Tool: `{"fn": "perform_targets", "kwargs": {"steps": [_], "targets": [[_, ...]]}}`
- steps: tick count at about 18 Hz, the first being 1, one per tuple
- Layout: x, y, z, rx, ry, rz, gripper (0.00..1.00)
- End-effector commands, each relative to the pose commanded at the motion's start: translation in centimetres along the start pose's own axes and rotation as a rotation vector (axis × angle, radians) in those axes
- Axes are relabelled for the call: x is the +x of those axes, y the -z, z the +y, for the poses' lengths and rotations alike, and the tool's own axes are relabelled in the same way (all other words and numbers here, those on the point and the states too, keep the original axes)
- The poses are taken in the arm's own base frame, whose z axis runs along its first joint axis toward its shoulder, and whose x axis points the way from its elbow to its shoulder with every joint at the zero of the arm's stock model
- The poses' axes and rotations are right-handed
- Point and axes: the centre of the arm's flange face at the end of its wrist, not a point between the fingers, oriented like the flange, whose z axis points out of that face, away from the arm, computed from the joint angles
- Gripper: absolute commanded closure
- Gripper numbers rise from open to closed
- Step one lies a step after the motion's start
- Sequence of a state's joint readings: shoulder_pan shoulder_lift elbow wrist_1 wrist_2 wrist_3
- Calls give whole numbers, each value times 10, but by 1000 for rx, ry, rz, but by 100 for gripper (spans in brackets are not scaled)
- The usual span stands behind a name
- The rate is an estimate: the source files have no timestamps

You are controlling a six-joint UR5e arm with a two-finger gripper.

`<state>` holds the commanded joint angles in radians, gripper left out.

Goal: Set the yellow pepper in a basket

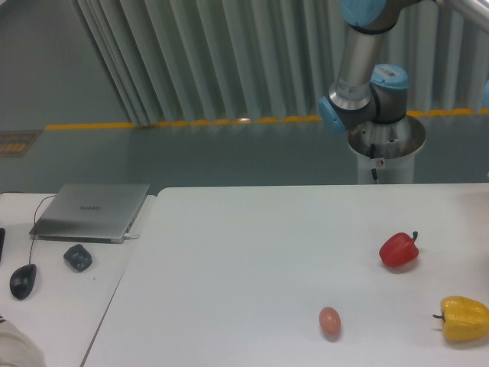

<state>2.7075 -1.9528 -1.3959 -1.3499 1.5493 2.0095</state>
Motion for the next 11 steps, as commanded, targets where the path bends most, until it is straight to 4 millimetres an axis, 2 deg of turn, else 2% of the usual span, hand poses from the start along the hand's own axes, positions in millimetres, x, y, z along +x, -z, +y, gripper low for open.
{"fn": "perform_targets", "kwargs": {"steps": [4, 8, 11], "targets": [[3, 1, -3, -6, -6, 3, 0], [5, -12, -25, 4, -33, 14, 0], [15, -15, -36, -27, -49, -62, 0]]}}
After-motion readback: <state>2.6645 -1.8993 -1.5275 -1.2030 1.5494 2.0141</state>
